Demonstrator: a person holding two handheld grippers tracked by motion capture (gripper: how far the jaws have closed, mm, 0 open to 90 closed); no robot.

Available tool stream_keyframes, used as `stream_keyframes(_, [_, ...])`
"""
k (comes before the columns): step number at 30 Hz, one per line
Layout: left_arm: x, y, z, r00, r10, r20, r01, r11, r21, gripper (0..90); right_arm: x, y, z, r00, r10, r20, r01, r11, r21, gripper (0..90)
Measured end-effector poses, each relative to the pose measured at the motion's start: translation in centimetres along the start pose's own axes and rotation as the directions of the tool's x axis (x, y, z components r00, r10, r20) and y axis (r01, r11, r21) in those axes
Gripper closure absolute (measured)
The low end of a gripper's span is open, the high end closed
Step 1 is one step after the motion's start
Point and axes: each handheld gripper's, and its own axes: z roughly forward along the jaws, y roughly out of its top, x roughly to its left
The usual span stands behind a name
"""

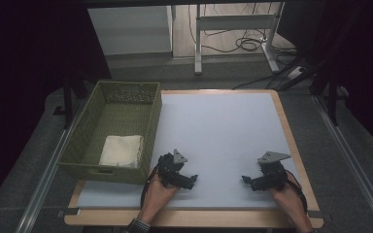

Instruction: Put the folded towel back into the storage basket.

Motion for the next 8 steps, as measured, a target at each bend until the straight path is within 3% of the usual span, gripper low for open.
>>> stream_keyframes(8, [-0.04,-0.09,0.06,1.0,0.003,-0.002,-0.003,1.0,-0.005,0.0,0.04,-0.1,0.04,1.0,-0.001,0.003,0.001,1.0,-0.006,5.5])
